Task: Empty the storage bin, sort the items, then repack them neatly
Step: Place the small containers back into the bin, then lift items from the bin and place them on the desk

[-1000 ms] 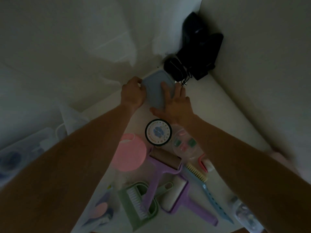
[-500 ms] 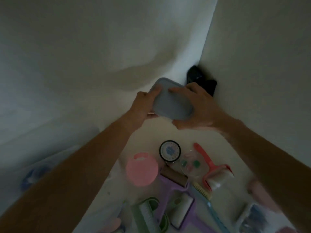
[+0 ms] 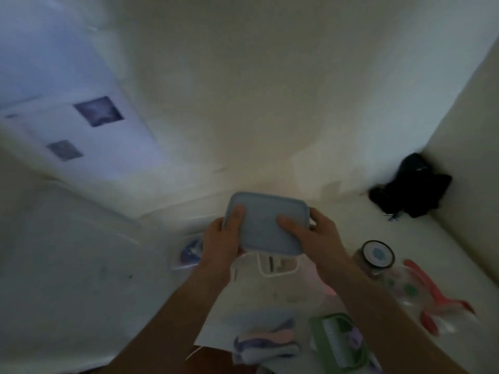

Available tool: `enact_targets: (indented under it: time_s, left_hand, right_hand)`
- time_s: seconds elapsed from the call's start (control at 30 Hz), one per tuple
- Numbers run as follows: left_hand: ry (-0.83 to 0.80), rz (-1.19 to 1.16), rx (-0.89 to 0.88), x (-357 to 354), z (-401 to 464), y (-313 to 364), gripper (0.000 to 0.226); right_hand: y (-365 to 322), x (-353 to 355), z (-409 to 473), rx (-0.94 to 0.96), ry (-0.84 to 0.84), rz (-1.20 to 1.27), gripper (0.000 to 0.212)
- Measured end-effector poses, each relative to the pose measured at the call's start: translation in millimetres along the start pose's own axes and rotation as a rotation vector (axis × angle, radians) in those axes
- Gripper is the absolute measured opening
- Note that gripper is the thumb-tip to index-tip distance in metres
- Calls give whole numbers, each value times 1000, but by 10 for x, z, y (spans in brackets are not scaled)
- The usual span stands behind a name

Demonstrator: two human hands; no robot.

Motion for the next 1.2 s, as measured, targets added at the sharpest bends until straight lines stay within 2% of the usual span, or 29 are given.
enact_targets:
  time_s: [0.17,0.27,0.33,0.4,0.43,0.53,0.63,0.77,0.87,0.9,0.97,1.0,1.1,1.17,1.2]
  left_hand:
    - [-12,-100,159,635,96,-350,38]
    - [-81,-106,215,805,161,-494,35]
    - [-147,-200,234,817,225,-562,18]
    - [-239,-302,265,711,279,-626,17]
    - [-264,-283,261,660,349,-675,20]
    - [-273,-93,272,455,454,-818,27]
    - [-348,120,289,220,411,-981,19]
    - [-420,247,190,-36,385,-992,20]
    - [-476,335,150,-186,392,-1017,33]
    - [-490,361,144,-218,396,-1024,37]
    - [-502,381,152,-259,423,-1054,43]
    - [-506,381,156,-274,442,-1057,44]
    - [-478,353,155,-295,472,-996,36]
    - [-444,365,107,-307,497,-936,36]
    - [-417,399,63,-309,503,-890,36]
  right_hand:
    - [597,-608,-247,-135,14,23,38]
    - [1120,-838,-476,-387,-37,157,45]
    - [1272,-865,-526,-490,8,240,43]
    - [1254,-828,-468,-478,105,292,37]
    - [1211,-818,-435,-470,157,328,31]
    - [1275,-726,-328,-525,363,337,10]
    - [1444,-583,-214,-520,464,250,6]
    - [1790,-510,-83,-547,395,192,12]
    - [1805,-485,-104,-514,417,123,42]
    - [1775,-456,-100,-490,416,70,36]
    - [1617,-463,-160,-432,550,293,9]
    - [1557,-471,-185,-450,588,377,8]
    - [1413,-378,-122,-376,451,62,30]
    - [1407,-341,-159,-412,419,150,35]
    - [1343,-313,-179,-395,464,191,33]
Point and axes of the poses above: each hand's wrist, its own z-axis towards the middle knuckle, its own x-axis out of the back of the hand, y = z × x, the point moved 8 cm from there along z, towards the middle knuckle, and after that the axes turned 6 degrees about x, right-handed, at the moved point
